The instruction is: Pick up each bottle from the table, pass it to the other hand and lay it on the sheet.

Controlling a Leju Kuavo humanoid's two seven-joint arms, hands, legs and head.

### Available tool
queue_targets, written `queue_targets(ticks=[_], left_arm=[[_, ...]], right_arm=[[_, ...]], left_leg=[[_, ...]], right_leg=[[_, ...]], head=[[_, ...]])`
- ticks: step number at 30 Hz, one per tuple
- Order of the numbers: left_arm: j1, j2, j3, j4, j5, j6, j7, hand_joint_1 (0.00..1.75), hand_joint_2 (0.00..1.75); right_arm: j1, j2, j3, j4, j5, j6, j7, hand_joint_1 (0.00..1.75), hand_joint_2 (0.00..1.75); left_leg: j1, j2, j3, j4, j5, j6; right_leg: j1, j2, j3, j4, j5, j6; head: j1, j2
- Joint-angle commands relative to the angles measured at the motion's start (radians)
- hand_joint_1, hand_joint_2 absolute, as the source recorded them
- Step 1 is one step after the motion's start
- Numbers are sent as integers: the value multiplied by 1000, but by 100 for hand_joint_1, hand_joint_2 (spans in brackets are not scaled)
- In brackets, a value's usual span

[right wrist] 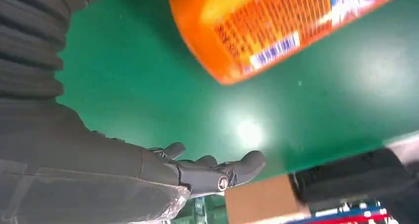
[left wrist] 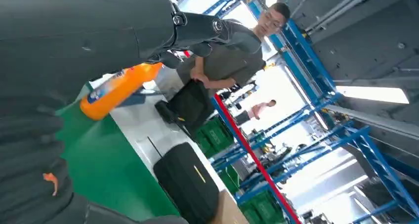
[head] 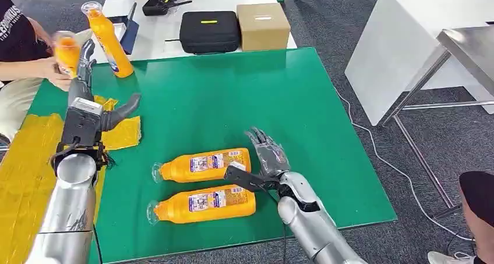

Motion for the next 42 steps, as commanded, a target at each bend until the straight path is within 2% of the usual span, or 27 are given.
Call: queue_targets(ticks=[1,25,31,34,35,42], left_arm=[[16,-27,-41,-16,11,-1,2,0,175],[15,-37,-24,29,2,36,12,0,175],[91,-11,-20,7,67,51,-33,0,175],[118,-22,-22,0,84,35,-57,0,175],[126,-27,-23,-13,84,34,-59,0,175],[208,-41,-22,-114,87,1,-61,0,175]], right_arm=[[-88,22,55,200,-6,-10,-13,0,175],[-136,55,104,299,-12,-47,-19,0,175],[-202,64,155,469,60,-120,43,0,175],[-196,66,167,508,125,-135,105,0,175],[-190,66,169,513,149,-128,121,0,0],[-178,71,189,556,279,-70,206,0,0]], left_leg=[[1,2,2,-1,-1,-2],[1,1,2,0,0,-2],[1,4,6,-3,-1,-3],[1,4,6,-3,-1,-3],[1,3,5,-3,-1,-2],[1,4,6,-3,-1,-2]], right_leg=[[1,0,2,-1,0,0],[1,-1,1,-1,0,0],[1,1,5,-2,0,-1],[0,2,5,-2,0,-1],[1,1,4,-2,0,0],[1,0,5,-3,-1,0]], head=[[0,0],[0,0],[0,0],[0,0],[0,0],[0,0]])
